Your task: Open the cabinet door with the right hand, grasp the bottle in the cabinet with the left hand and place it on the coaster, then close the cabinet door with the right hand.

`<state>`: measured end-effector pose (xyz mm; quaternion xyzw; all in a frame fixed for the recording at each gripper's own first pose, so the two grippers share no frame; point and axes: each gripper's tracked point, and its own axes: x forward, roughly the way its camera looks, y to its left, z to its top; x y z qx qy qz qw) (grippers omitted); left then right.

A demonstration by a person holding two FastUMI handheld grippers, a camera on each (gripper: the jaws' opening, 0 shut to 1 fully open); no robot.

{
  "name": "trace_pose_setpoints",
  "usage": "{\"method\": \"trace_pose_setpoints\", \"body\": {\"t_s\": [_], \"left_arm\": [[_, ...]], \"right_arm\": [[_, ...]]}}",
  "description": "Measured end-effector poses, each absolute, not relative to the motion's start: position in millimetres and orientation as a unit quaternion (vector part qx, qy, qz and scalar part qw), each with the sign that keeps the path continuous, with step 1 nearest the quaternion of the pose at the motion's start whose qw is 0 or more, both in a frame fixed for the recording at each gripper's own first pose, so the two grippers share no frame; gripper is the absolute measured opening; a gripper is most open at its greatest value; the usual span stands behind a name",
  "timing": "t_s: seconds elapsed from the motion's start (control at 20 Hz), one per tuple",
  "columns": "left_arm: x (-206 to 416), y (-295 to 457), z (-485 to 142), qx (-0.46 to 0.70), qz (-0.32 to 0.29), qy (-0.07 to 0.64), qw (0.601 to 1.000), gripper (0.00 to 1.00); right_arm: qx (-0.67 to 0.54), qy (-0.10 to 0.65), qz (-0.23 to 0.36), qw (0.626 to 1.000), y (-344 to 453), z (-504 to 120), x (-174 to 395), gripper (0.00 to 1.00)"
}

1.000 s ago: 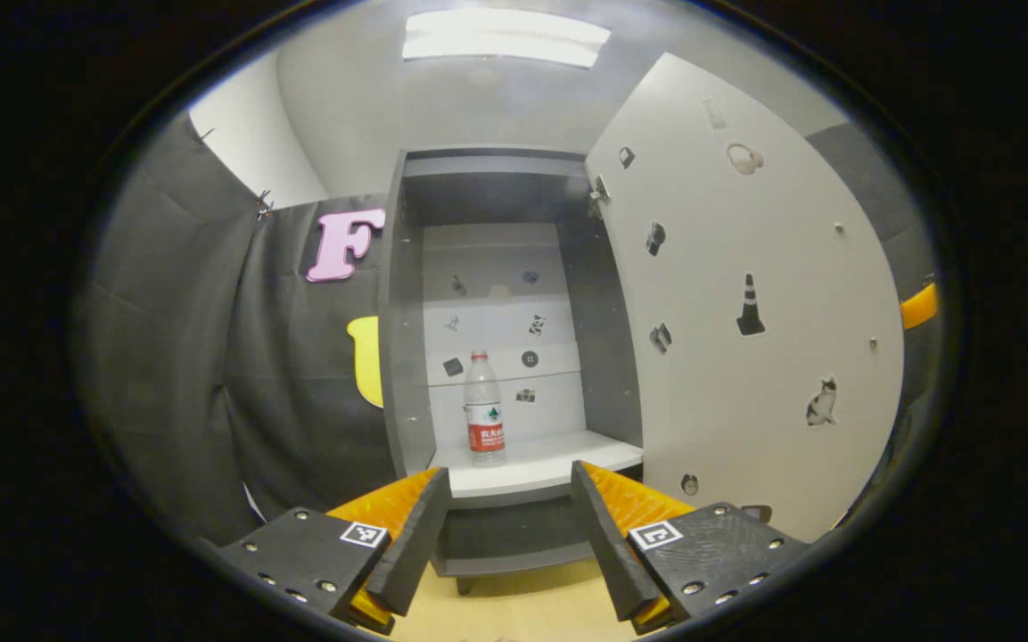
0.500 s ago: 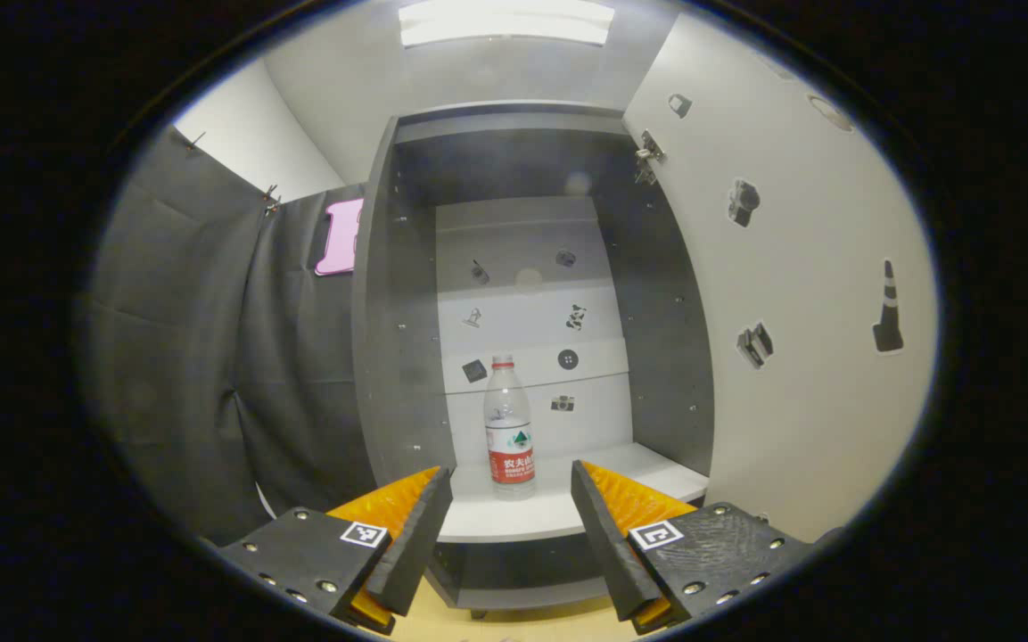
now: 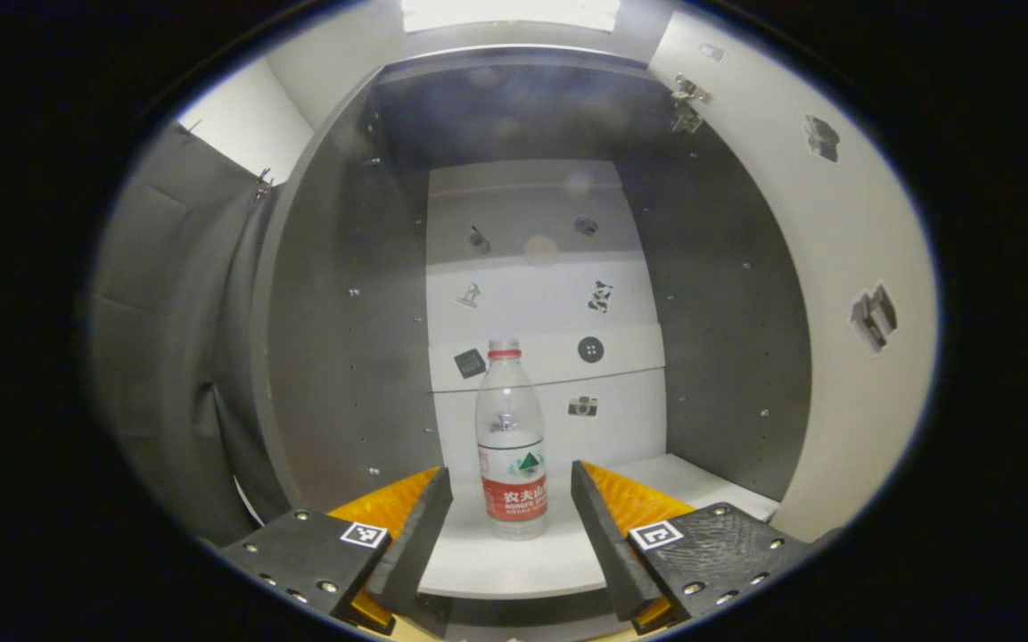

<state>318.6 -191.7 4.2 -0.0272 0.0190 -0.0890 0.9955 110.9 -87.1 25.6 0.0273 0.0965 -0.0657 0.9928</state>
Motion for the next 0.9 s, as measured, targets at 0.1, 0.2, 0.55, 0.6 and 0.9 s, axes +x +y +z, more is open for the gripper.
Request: {"method": "trace_pose_setpoints", "body": {"t_s": [0.1,0.2,0.55,0.6,0.9], "left_arm": [[335,-193,3,-0.025,-0.087,0.013,0.996,0.83],[349,-192,-2,-0.024,-0.084,0.012,0.996,0.8],[390,-202,-23,-0.034,-0.095,0.02,0.995,0.8],[393,-206,-27,-0.035,-0.099,0.024,0.994,0.8],[412,-216,-47,-0.024,-0.102,0.041,0.994,0.8]], "right_arm": [[0.022,0.102,-0.077,0.992,-87,23,112,0.98],[0.016,0.108,-0.088,0.99,-86,20,112,0.98],[0.001,0.12,-0.122,0.985,-83,15,113,0.99],[-0.001,0.12,-0.126,0.985,-83,15,113,0.99],[-0.013,0.121,-0.14,0.983,-79,15,112,0.99]]}}
